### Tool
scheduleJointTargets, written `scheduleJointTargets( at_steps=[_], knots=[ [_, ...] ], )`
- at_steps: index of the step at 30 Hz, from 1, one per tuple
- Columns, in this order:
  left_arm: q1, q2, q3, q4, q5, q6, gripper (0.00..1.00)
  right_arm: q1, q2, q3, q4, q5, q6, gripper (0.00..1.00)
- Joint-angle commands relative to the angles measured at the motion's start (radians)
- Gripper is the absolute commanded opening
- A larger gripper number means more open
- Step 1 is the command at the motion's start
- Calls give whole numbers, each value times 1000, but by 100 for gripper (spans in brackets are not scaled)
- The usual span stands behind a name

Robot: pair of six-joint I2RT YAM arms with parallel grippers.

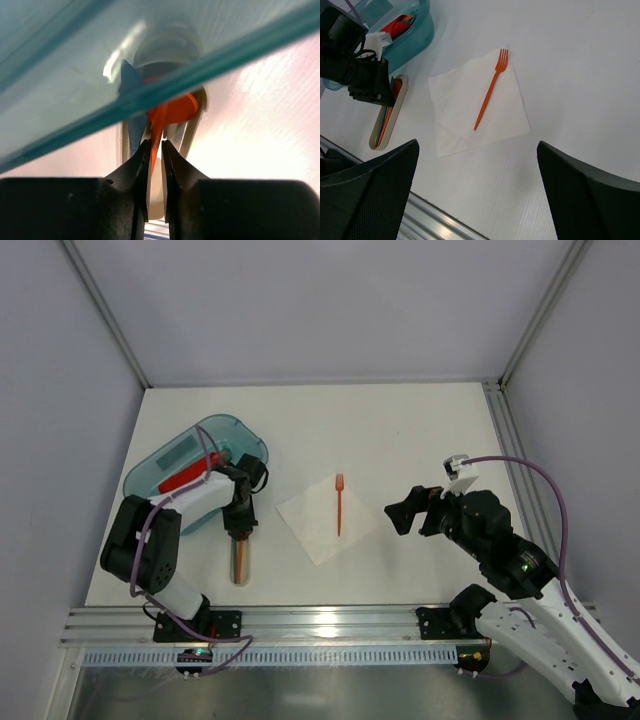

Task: Place the utensils on the paper napkin and roll it up

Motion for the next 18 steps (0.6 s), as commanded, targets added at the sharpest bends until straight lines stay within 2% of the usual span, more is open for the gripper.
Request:
scheduleJointTargets(
  at_steps=[1,8,18],
  knots=[
    [-12,-25,-31,60,82,-27,17,-3,-1,2,9,-4,4,100],
    [-50,-13,-26,65,63,-27,18,-3,-6,-1,8,-17,22,100],
    [-71,-1,-54,85,24,-29,28,-3,-32,4,-8,-10,24,100]
  ],
)
